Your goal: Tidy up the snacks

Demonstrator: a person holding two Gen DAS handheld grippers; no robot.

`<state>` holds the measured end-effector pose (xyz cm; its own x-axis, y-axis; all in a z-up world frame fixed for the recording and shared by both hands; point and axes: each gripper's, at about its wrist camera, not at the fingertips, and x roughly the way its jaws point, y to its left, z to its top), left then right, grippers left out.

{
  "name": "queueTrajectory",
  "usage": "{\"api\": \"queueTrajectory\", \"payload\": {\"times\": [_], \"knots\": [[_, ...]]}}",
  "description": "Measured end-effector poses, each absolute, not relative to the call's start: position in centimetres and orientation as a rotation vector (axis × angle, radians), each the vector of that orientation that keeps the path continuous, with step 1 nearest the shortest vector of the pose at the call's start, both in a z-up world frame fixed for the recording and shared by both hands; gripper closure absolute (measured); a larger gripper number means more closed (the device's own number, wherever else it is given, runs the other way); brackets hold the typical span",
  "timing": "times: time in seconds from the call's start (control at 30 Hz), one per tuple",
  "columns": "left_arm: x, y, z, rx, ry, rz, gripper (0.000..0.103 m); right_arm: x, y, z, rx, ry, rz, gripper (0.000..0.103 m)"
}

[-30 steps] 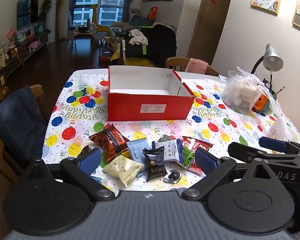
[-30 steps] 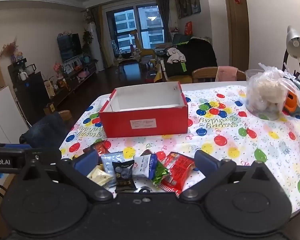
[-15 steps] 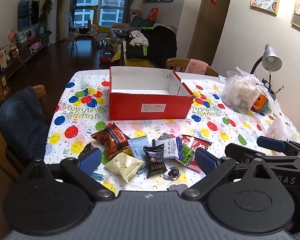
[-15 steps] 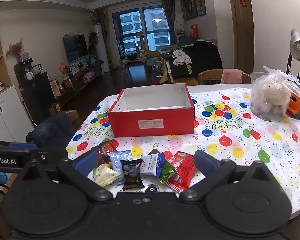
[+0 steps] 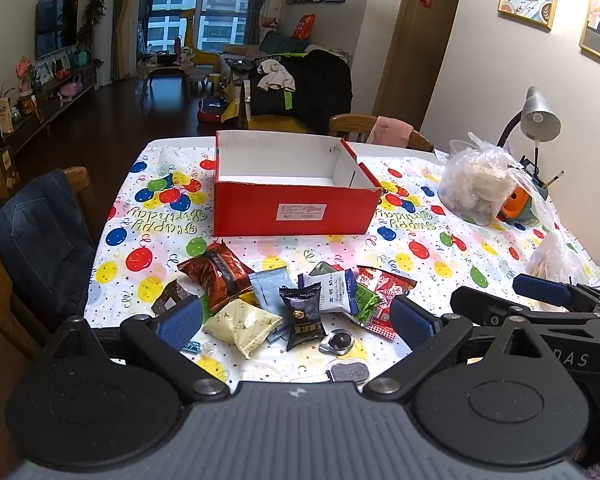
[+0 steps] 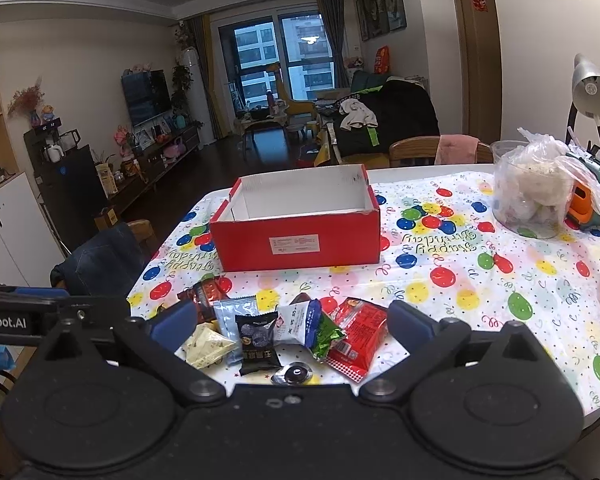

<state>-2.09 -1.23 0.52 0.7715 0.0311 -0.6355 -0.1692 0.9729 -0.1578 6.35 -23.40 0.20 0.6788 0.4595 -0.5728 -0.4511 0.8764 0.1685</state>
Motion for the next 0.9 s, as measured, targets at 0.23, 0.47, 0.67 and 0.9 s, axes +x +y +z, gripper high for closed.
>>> {"api": "queueTrajectory", "payload": {"times": [0.23, 0.47, 0.67, 0.9], "knots": [[-2.1, -1.6, 0.7, -0.208, 0.683, 0.109, 0.003, 6.1, -23.8, 0.2, 0.016, 0.643, 0.517, 0.002], [-2.0, -2.2, 0.9, -0.205, 0.681, 0.104, 0.003, 5.9, -24.0, 0.3, 0.019, 0.645, 0.513, 0.002], [-2.1, -2.7, 1.1, -0.201, 0.679, 0.101, 0.003, 5.8, -24.4, 0.4, 0.021, 0.635, 0.516, 0.002], [-2.1, -2.5, 1.0, -0.215, 0.687, 0.107, 0.003, 5.7, -24.5, 0.5, 0.022, 0.633, 0.519, 0.002]]}}
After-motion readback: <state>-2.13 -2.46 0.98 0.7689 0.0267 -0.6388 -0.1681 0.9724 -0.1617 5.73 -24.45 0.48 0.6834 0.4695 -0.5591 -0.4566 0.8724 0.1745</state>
